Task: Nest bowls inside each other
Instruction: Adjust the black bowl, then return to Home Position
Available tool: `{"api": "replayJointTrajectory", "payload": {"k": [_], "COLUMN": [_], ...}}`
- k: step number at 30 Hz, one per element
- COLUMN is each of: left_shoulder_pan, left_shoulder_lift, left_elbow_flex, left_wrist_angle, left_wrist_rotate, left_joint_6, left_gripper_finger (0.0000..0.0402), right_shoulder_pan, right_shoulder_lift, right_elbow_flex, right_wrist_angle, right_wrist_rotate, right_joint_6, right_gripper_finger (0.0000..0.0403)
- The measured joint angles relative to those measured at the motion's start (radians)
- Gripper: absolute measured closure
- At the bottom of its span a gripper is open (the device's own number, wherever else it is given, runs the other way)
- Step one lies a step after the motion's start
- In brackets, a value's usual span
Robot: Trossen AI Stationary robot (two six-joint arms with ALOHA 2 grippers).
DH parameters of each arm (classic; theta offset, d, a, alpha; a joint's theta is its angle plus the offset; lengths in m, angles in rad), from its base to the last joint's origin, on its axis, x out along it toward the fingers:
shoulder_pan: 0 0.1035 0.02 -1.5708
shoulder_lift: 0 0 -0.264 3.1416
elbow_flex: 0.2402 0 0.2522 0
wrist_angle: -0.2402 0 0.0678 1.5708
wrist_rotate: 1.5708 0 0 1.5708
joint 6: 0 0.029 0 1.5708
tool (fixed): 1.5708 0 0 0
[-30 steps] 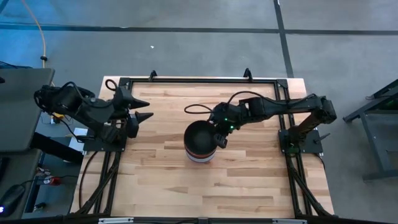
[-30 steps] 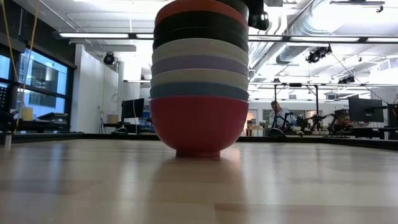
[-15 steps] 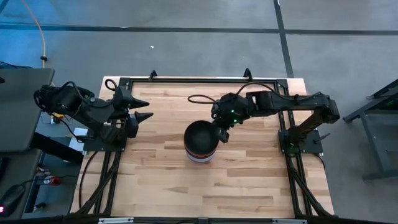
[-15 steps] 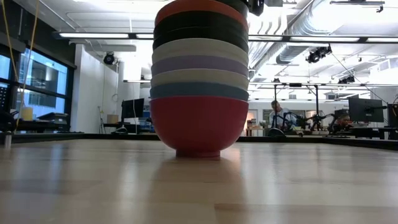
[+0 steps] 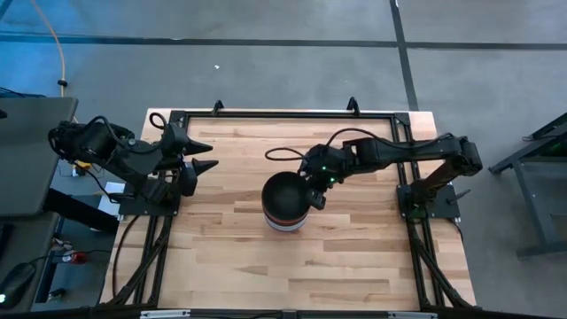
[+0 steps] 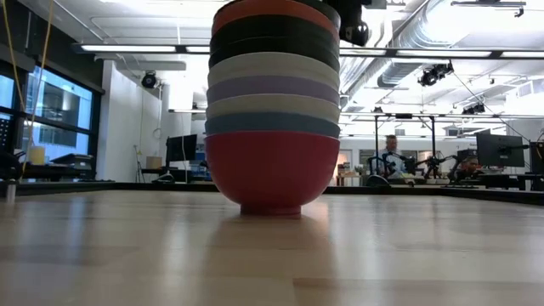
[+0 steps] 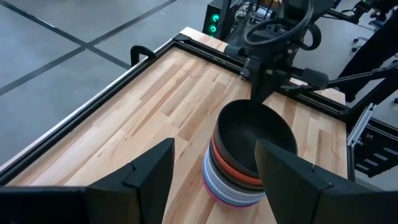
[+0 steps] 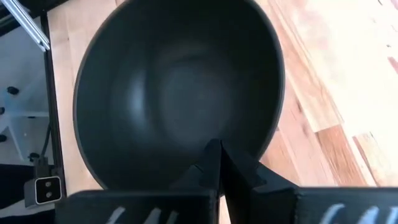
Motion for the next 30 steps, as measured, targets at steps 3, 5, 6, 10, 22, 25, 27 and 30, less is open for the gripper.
{"api": "replayJointTrajectory", "payload": {"k": [3,5,6,10,22,25,27,30], "left_shoulder_pan": [0.0,0.0,0.0,0.0,-0.107,-0.132,-0.143,-0.155], "left_shoulder_lift": [0.0,0.0,0.0,0.0,-0.005,-0.049,-0.105,-0.215], "left_elbow_flex": [0.0,0.0,0.0,0.0,-0.003,-0.058,-0.131,-0.279], "left_wrist_angle": [0.0,0.0,0.0,0.001,0.276,0.326,0.382,0.548], "left_wrist_rotate": [0.0,0.0,0.0,0.0,-0.183,-0.242,-0.265,-0.275], "left_joint_6": [0.0,-0.001,-0.001,0.001,0.477,0.519,0.525,0.55], "left_gripper_finger": [0.019,0.019,0.019,0.019,0.019,0.019,0.019,0.019], "right_shoulder_pan": [0.0,0.0,0.0,0.0,0.058,0.058,0.058,0.058], "right_shoulder_lift": [0.0,-0.001,-0.002,-0.038,-0.298,-0.36,-0.4,-0.459], "right_elbow_flex": [-0.001,-0.001,-0.001,-0.001,-0.001,-0.001,-0.001,-0.001], "right_wrist_angle": [0.003,0.019,0.027,0.095,0.214,0.209,0.199,0.192], "right_wrist_rotate": [-0.002,-0.002,-0.002,-0.013,0.132,0.16,0.173,0.191], "right_joint_6": [-0.003,-0.003,0.001,0.004,-0.397,-0.441,-0.464,-0.482], "right_gripper_finger": [0.0403,0.0403,0.0403,0.0396,0.0359,0.0359,0.0359,0.0359]}}
